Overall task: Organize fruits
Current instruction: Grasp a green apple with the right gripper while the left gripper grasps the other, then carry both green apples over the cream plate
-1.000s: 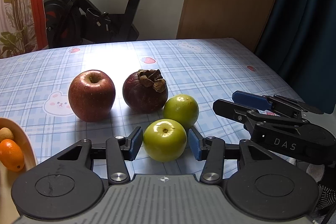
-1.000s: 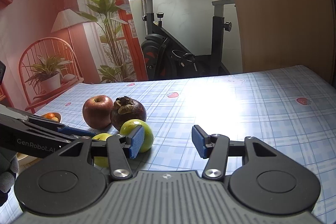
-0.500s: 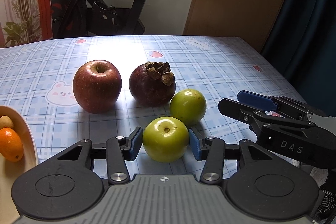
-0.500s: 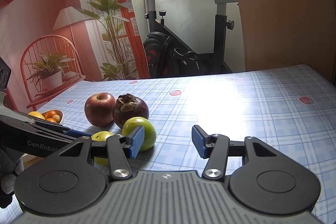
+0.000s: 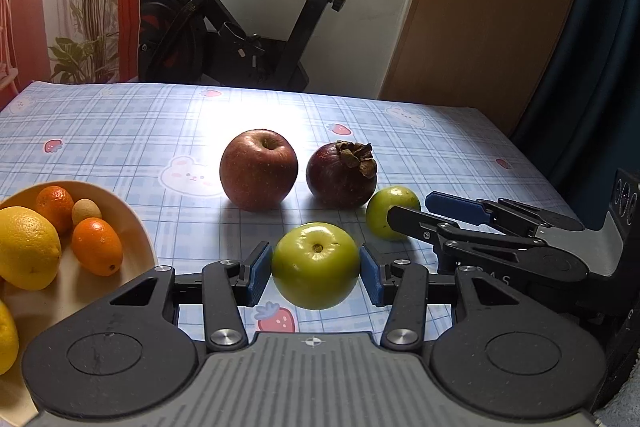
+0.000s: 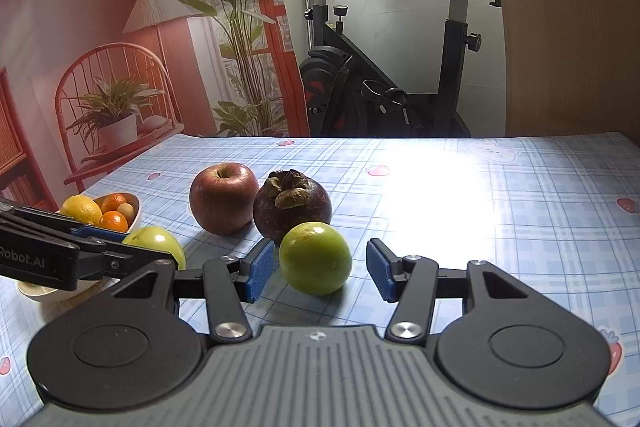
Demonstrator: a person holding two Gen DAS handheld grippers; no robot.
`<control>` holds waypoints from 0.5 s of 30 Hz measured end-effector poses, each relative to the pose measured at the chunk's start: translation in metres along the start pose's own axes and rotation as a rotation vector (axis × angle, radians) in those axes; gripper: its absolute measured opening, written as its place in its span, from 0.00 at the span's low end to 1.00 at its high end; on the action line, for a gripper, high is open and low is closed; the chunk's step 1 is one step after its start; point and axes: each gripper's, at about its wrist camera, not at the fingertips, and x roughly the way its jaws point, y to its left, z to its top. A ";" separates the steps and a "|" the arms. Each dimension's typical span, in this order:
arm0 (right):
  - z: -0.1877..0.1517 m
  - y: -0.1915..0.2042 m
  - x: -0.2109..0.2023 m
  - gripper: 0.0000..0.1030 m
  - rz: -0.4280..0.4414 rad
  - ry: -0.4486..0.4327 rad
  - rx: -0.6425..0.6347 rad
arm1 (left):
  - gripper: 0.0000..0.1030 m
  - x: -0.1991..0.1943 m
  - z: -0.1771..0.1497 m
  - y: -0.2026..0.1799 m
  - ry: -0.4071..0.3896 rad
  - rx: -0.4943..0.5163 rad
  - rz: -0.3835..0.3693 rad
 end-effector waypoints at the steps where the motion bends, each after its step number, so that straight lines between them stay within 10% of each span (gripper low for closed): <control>1: 0.000 0.002 0.003 0.53 0.000 0.006 -0.006 | 0.49 -0.002 0.000 0.001 -0.005 0.004 0.006; 15: 0.002 0.003 0.019 0.52 -0.049 0.042 0.016 | 0.49 -0.020 -0.006 0.010 -0.040 -0.007 0.052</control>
